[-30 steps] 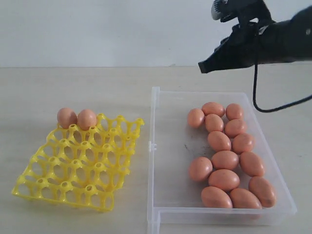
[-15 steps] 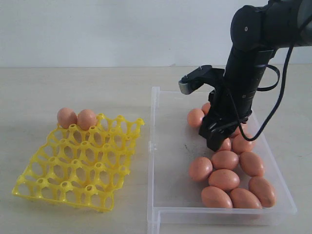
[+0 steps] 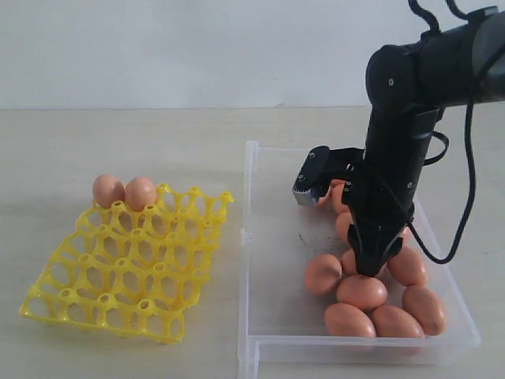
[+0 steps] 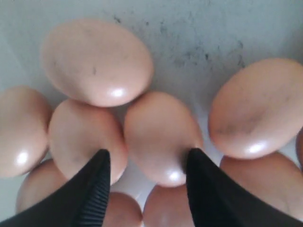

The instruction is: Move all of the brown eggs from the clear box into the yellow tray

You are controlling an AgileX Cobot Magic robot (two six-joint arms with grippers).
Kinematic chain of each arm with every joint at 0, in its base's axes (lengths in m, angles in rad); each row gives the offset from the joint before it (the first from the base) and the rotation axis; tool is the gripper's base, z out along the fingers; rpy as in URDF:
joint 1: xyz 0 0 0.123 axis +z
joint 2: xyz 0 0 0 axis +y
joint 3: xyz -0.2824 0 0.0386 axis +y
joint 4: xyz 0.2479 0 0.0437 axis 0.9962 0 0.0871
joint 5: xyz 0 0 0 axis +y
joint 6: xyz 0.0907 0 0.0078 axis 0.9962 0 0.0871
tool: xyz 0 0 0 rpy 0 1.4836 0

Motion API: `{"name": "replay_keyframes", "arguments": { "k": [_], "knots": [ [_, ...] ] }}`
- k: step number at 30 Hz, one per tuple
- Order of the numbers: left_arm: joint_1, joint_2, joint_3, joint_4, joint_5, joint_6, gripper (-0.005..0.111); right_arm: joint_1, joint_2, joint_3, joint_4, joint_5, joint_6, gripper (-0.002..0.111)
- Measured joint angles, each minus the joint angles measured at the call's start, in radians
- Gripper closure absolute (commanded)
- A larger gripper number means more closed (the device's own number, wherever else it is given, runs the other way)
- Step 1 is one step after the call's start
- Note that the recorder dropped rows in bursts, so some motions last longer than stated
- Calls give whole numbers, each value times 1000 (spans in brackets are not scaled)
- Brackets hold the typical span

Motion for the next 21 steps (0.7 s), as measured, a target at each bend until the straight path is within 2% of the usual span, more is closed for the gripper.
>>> {"name": "replay_keyframes", "arguments": {
  "k": [6, 13, 15, 18, 21],
  "knots": [
    [0, 0, 0, 0, 0, 0, 103, 24, 0, 19, -3, -140, -50, 66],
    [0, 0, 0, 0, 0, 0, 103, 24, 0, 23, -3, -110, -65, 66],
    [0, 0, 0, 0, 0, 0, 103, 24, 0, 23, -3, -99, -65, 61],
    [0, 0, 0, 0, 0, 0, 103, 24, 0, 23, -3, -95, -18, 47],
    [0, 0, 0, 0, 0, 0, 103, 24, 0, 23, -1, -108, 109, 46]
  ]
}}
